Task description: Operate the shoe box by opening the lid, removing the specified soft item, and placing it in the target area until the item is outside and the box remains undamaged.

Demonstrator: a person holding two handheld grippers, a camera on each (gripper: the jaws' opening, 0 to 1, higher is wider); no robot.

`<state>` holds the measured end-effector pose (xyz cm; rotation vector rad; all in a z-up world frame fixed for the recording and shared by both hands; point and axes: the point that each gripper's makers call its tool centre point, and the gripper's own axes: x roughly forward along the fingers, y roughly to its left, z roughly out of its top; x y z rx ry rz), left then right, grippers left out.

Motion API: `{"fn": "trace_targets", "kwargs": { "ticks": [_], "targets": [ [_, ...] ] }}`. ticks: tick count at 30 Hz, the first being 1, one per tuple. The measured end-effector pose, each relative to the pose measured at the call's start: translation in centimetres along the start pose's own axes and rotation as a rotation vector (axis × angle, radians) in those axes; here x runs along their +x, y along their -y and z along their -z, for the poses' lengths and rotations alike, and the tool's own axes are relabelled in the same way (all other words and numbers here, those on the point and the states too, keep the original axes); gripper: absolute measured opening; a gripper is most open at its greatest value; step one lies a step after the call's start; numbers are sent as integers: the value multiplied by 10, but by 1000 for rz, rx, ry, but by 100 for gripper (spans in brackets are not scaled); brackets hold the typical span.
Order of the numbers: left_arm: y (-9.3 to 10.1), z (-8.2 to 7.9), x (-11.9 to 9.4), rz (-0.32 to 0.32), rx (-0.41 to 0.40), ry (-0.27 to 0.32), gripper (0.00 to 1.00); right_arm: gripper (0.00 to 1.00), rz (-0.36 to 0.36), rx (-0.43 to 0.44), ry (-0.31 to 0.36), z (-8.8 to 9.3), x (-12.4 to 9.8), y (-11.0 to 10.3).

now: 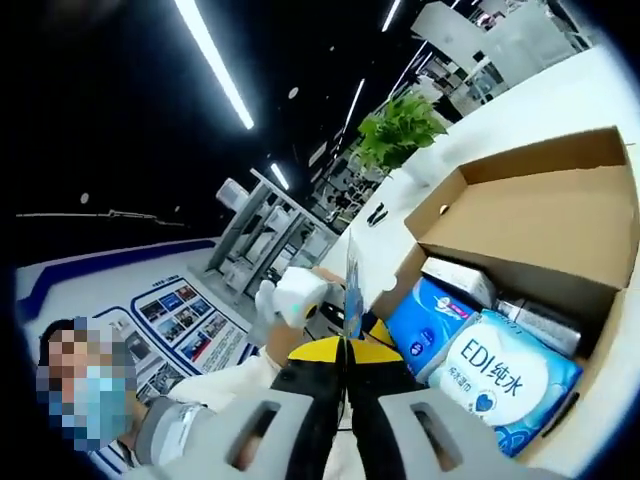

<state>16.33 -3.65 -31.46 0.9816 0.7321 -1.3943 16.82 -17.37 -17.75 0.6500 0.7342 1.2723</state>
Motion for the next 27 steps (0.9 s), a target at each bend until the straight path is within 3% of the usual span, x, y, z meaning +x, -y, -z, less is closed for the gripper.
{"fn": "trace_targets", "kwargs": {
  "ticks": [12, 15, 19, 27],
  "targets": [
    [0, 0, 0, 6, -5, 4, 2, 0, -61, 61, 46, 4, -27, 6],
    [0, 0, 0, 5, -6, 4, 2, 0, -81, 43, 112, 0, -36, 3],
    [0, 0, 0, 1, 1, 6, 2, 0, -122, 76, 139, 0, -47, 1],
    [0, 0, 0, 0, 3, 5, 2, 0, -137, 92, 181, 3, -65, -2]
  ]
}}
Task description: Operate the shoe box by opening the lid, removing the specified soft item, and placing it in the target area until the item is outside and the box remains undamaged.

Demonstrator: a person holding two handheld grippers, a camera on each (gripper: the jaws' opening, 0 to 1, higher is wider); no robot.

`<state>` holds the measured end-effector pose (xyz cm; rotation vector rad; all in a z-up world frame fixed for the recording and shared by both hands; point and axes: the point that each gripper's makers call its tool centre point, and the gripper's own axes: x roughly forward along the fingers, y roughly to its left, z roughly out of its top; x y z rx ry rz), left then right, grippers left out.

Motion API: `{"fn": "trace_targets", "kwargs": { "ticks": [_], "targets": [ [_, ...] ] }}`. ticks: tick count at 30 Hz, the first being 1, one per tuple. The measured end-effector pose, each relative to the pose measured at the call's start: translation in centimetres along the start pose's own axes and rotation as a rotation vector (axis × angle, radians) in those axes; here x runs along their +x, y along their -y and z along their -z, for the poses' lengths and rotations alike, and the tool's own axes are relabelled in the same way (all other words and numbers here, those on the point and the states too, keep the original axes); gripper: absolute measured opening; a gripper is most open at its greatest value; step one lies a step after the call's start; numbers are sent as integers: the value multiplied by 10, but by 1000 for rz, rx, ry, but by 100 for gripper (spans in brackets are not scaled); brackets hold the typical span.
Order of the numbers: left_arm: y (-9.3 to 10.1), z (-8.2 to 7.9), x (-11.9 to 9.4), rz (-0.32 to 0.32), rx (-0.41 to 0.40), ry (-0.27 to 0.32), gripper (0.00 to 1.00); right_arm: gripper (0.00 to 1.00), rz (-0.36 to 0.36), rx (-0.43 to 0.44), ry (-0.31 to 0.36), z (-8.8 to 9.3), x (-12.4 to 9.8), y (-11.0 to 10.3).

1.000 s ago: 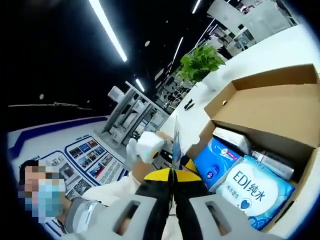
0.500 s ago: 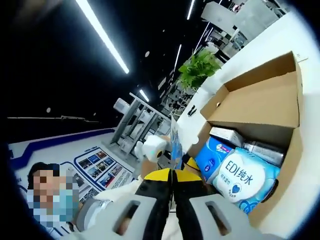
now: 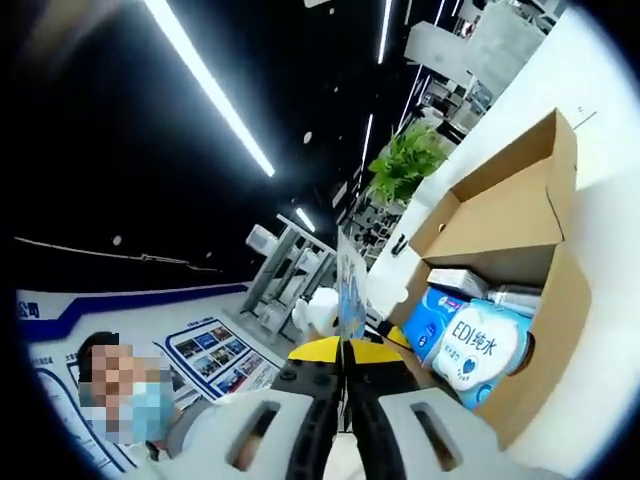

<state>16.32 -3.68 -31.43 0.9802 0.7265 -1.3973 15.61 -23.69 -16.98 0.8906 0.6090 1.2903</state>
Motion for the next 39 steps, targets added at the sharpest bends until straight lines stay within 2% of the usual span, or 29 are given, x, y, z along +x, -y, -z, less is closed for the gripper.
{"fn": "trace_targets", "kwargs": {
  "ticks": [6, 13, 19, 25, 32, 39],
  "targets": [
    [0, 0, 0, 1, -4, 0, 2, 0, 0, 5, 29, 1, -10, -1],
    [1, 0, 0, -1, -6, 3, 2, 0, -28, 23, 53, 12, -21, -7],
    [1, 0, 0, -3, -6, 5, 2, 0, -57, 32, 94, 9, -32, -13],
    [1, 0, 0, -5, -5, 6, 2, 0, -23, 32, 112, 9, -39, -4],
    [1, 0, 0, -7, -2, 8, 2, 0, -89, 33, 152, 3, -40, -16],
    [0, 0, 0, -9, -1, 10, 3, 0, -126, 19, 179, -4, -43, -27]
  ]
}}
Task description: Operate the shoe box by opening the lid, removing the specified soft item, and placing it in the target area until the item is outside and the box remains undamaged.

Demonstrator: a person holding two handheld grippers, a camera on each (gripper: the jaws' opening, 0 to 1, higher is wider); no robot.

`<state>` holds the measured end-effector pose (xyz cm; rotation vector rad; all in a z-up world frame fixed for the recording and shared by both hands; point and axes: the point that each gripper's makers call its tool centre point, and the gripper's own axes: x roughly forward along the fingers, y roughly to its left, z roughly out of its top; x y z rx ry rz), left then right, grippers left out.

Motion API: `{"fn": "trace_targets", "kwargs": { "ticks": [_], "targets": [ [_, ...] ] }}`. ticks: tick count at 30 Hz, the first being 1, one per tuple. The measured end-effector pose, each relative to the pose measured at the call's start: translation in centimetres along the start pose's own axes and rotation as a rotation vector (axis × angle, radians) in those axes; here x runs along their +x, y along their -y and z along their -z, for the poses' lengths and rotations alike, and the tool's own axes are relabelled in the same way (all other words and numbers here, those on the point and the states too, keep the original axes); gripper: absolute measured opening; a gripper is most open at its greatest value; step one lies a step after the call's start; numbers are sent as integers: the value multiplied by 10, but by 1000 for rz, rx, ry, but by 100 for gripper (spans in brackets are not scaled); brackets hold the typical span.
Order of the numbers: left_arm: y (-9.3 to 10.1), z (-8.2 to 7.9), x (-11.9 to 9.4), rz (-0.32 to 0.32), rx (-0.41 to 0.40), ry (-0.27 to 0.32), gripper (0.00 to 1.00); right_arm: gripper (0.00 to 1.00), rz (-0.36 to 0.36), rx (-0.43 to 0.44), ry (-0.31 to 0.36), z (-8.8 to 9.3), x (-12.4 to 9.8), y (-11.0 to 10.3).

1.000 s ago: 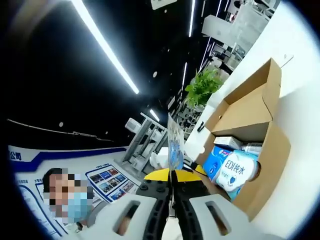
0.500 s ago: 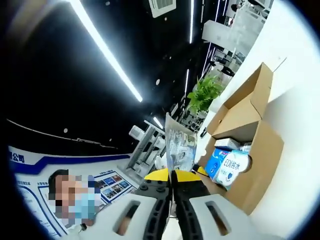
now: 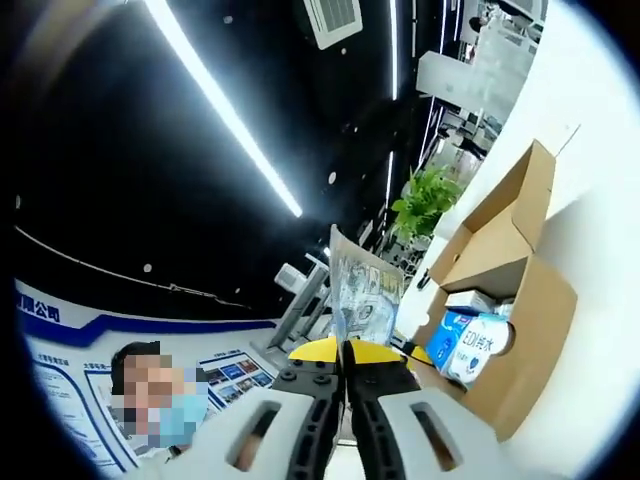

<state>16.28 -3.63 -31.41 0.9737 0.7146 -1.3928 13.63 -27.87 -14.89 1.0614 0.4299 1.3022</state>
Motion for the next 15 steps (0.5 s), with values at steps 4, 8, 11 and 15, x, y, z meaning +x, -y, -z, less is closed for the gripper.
{"fn": "trace_targets", "kwargs": {
  "ticks": [4, 8, 11, 15],
  "targets": [
    [0, 0, 0, -2, 2, 2, 3, 0, -3, 1, 2, 1, -2, -1],
    [0, 0, 0, 0, 2, 0, 3, 0, -10, 2, 16, -1, -6, -2],
    [0, 0, 0, 1, 1, 0, 3, 0, -13, 6, 19, -1, -8, -3],
    [0, 0, 0, -1, -2, 0, 3, 0, -16, 7, 34, 0, -10, -7]
  ]
}}
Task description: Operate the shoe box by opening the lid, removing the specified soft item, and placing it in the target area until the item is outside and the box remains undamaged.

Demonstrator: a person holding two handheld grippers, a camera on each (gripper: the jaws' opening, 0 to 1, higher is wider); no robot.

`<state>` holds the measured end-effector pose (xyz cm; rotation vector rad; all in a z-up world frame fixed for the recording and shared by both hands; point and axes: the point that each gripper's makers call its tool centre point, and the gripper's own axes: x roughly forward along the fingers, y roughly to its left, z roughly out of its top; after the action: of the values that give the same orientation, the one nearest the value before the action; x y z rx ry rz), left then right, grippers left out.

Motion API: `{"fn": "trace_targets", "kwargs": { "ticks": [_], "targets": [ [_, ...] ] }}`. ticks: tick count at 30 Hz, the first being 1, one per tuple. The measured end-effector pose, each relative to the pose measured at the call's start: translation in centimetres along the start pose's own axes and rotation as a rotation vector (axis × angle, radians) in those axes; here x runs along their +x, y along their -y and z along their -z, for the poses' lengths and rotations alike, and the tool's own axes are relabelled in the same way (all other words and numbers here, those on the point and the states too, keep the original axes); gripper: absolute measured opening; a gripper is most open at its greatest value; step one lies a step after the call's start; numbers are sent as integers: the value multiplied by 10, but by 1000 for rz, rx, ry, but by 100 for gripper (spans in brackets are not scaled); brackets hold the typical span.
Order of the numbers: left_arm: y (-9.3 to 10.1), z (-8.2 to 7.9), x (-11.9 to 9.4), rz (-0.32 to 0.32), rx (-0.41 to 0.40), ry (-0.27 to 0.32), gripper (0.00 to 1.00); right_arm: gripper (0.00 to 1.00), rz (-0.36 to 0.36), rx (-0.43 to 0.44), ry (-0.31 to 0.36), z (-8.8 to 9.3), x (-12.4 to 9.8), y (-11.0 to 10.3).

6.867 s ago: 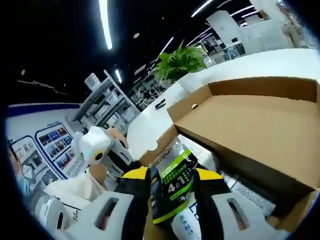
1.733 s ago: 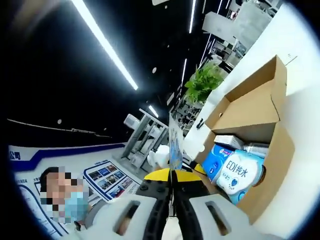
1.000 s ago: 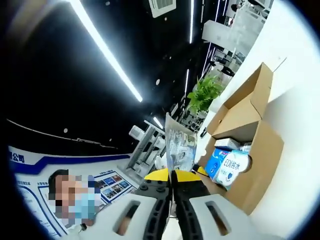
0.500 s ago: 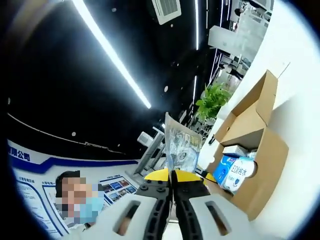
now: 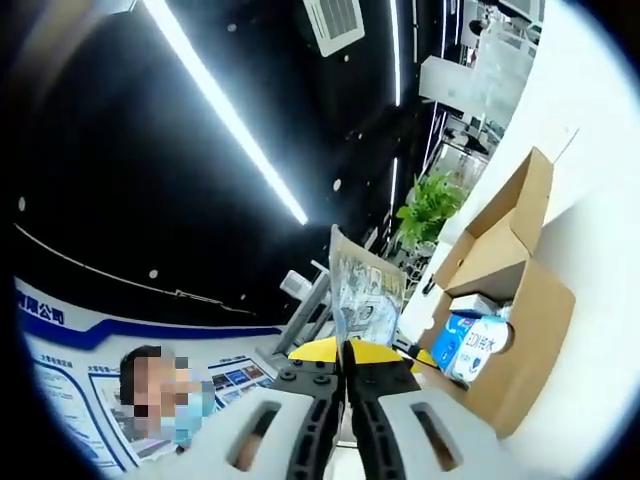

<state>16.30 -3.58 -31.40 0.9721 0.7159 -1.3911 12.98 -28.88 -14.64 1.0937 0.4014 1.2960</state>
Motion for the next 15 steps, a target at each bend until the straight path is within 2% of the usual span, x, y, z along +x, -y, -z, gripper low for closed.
{"fn": "trace_targets", "kwargs": {
  "ticks": [7, 15],
  "targets": [
    [-1, 0, 0, -2, 0, 1, 3, 0, -3, -4, 12, -3, -7, -3],
    [-2, 0, 0, 0, -3, 4, 3, 0, -15, -20, 24, -15, -24, -9]
  ]
}}
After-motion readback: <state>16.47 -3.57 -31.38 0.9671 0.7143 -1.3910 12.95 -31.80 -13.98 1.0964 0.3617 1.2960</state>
